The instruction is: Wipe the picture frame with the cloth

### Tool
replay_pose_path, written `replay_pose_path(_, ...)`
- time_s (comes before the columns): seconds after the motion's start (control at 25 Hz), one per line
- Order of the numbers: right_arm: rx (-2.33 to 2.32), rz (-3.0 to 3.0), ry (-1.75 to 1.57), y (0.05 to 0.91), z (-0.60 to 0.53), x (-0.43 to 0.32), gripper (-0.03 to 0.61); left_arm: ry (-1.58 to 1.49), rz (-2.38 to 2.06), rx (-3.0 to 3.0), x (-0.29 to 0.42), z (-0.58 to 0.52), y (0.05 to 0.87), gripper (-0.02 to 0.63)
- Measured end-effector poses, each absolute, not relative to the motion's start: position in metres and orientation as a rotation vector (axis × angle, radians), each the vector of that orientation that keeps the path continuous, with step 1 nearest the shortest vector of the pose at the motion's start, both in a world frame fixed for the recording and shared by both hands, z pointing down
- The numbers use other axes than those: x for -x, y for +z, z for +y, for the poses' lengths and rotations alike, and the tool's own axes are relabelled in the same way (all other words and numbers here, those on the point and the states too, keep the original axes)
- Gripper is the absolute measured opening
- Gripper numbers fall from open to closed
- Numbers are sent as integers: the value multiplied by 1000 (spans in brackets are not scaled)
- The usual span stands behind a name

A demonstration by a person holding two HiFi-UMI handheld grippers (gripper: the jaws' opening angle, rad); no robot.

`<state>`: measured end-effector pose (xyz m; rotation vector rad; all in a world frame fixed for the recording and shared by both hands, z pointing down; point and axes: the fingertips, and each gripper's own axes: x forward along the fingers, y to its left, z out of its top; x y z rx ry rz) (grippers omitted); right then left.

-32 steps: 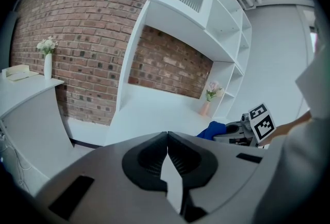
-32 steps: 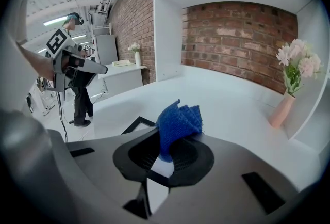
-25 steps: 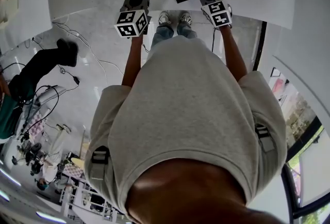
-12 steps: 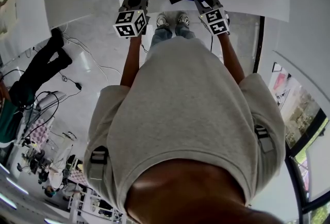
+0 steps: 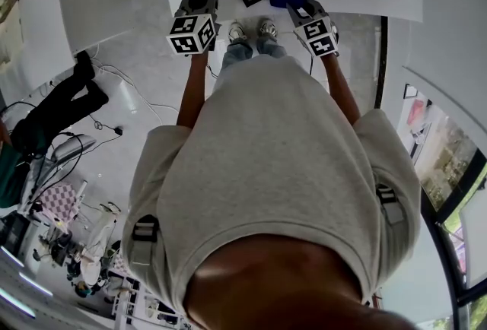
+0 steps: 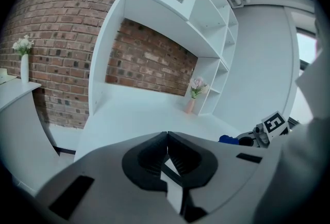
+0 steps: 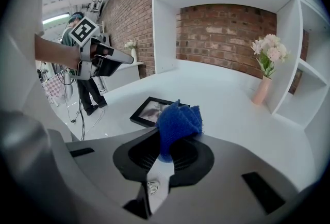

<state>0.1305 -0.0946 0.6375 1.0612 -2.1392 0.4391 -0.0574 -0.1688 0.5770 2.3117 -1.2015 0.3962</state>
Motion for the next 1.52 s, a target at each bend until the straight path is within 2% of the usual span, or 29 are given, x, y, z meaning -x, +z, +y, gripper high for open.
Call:
replay_pose_path(0.72,-1094,-2194,286,591,-160,-127,55,360,-1285,-2263,81,-166,573,17)
replay_pose_path(1.16,-1035,-2194,238,611,-221,-109,55,360,-1363,-2203,111,-166,574,17)
replay_pose_path(1.52,-1025,-2164,297,635,-204,-115,55,376,-1355,-2197,111,-163,578,17)
